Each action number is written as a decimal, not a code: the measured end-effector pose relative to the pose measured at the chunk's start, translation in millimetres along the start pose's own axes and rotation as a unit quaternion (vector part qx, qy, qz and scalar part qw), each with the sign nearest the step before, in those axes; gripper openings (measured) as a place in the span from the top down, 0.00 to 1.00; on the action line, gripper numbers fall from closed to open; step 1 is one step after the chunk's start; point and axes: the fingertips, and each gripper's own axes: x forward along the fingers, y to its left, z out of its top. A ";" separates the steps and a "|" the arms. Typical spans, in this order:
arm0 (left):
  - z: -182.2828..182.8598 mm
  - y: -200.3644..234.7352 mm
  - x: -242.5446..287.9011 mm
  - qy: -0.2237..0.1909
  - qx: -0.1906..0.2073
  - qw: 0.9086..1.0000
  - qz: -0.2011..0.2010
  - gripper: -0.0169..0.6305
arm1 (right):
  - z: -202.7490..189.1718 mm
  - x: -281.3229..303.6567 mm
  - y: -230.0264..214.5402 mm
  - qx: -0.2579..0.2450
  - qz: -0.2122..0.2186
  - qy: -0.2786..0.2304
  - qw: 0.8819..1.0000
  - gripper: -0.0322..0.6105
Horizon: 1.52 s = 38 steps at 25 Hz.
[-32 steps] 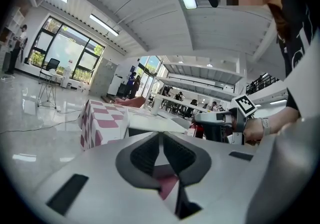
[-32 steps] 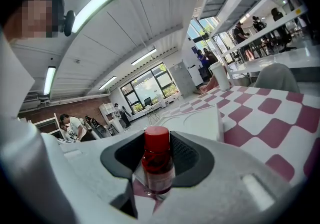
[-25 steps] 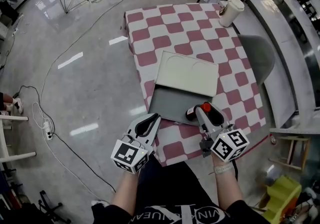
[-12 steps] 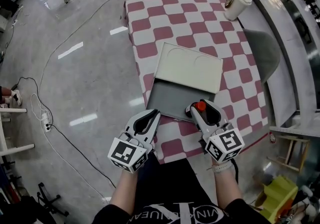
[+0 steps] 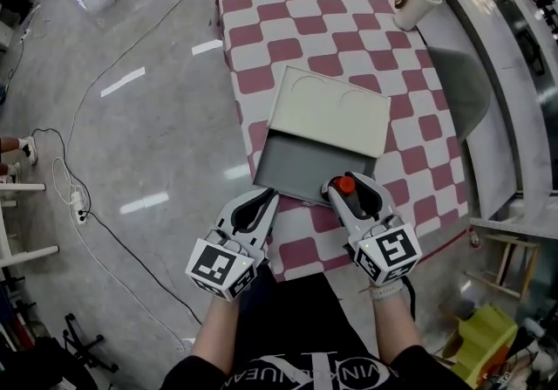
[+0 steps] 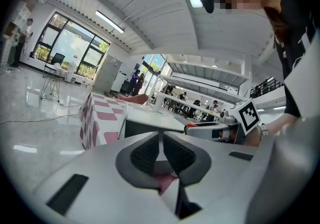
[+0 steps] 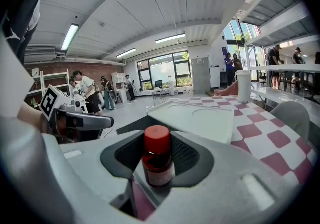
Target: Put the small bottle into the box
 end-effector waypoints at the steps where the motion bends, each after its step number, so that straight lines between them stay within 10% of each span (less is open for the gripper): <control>1: -0.4 -0.8 -0.3 0.000 0.000 1.000 0.000 0.93 | -0.8 0.0 0.7 -0.005 0.000 0.002 1.000 0.71; 20: -4.6 0.9 -6.9 -0.011 -0.012 1.000 0.009 0.93 | -16.9 7.9 16.6 -0.101 0.008 0.062 0.993 0.71; 38: -6.2 -2.6 -9.9 -0.014 -0.019 1.000 0.010 0.93 | -23.6 0.8 13.9 -0.082 0.003 0.077 0.994 0.71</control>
